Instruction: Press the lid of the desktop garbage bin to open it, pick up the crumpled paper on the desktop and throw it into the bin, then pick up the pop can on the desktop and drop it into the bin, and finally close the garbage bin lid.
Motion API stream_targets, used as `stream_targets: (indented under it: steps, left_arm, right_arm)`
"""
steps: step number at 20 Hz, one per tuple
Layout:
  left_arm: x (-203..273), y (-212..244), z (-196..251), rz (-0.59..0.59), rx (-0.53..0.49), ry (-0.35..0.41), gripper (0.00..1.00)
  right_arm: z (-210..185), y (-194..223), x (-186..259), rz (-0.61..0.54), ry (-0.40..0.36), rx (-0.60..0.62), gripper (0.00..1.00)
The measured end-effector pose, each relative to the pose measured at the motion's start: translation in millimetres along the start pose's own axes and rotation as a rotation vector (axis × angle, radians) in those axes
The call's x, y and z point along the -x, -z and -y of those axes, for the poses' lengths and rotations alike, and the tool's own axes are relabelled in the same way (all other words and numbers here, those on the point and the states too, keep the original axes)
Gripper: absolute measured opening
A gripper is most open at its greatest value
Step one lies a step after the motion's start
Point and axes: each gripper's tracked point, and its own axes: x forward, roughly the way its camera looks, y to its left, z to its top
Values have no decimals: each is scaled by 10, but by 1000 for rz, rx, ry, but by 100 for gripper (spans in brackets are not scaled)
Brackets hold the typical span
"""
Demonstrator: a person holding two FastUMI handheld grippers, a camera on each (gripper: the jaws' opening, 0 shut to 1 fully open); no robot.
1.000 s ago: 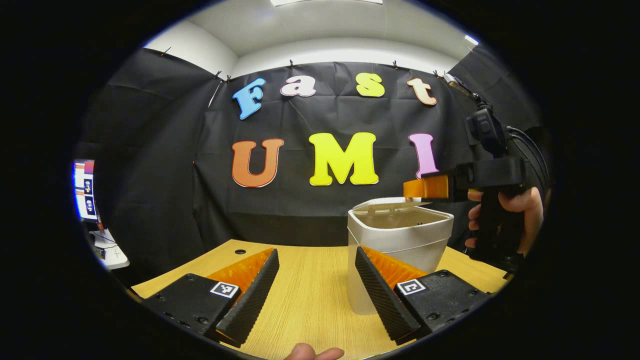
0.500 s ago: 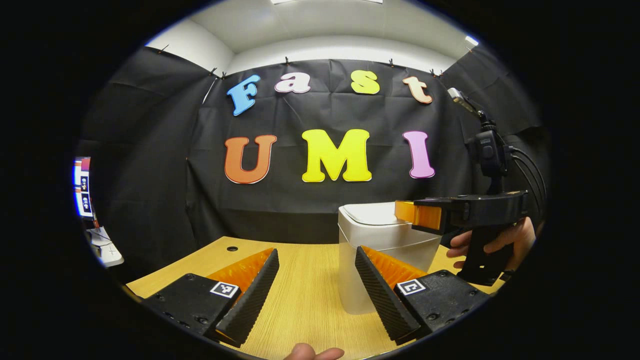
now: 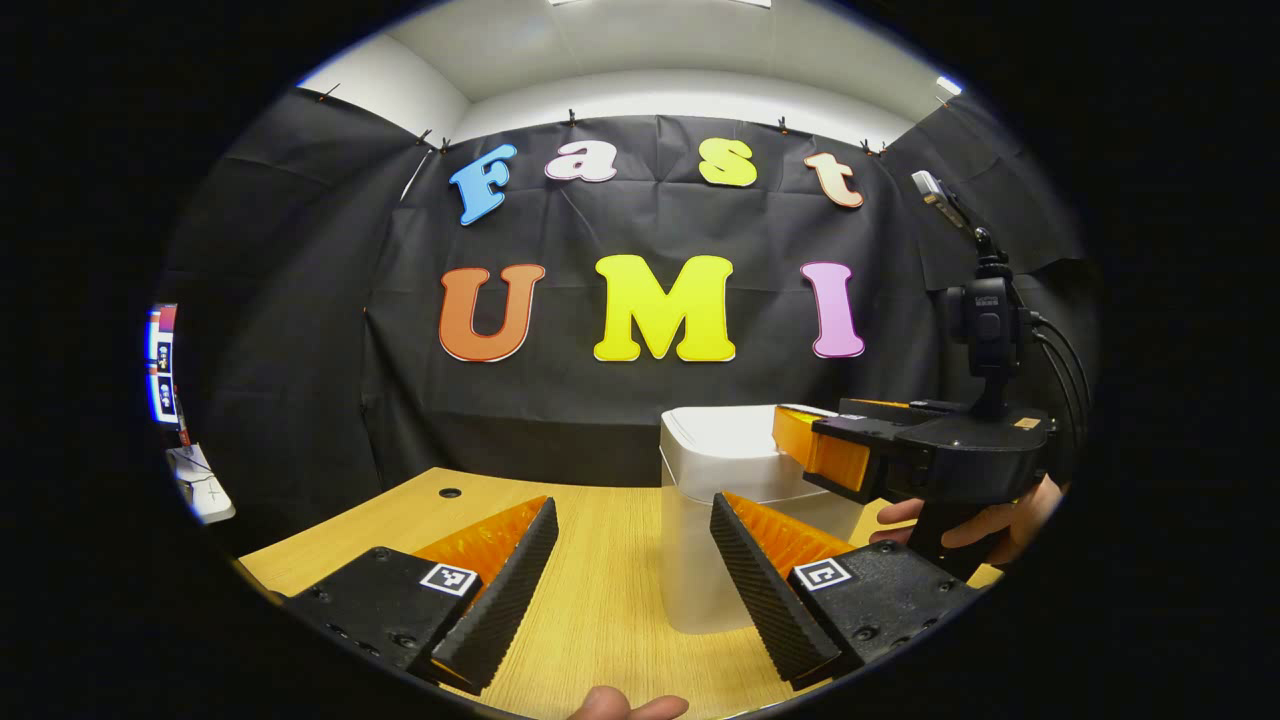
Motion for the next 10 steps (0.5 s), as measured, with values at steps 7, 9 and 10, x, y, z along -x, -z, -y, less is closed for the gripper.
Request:
stream_targets:
  steps: [7, 9, 10]
  left_arm:
    - [14, -144, -39, 37, -27, -51, 98]
    - [17, -232, 22, 60, -34, -54, 98]
    - [21, -267, 53, 72, -41, -57, 98]
  right_arm:
    - [244, -140, 256, 55, 40, -56, 97]
    - [421, -133, 458, 97, 75, -10, 96]
    - [499, -150, 590, 125, 91, 2, 96]
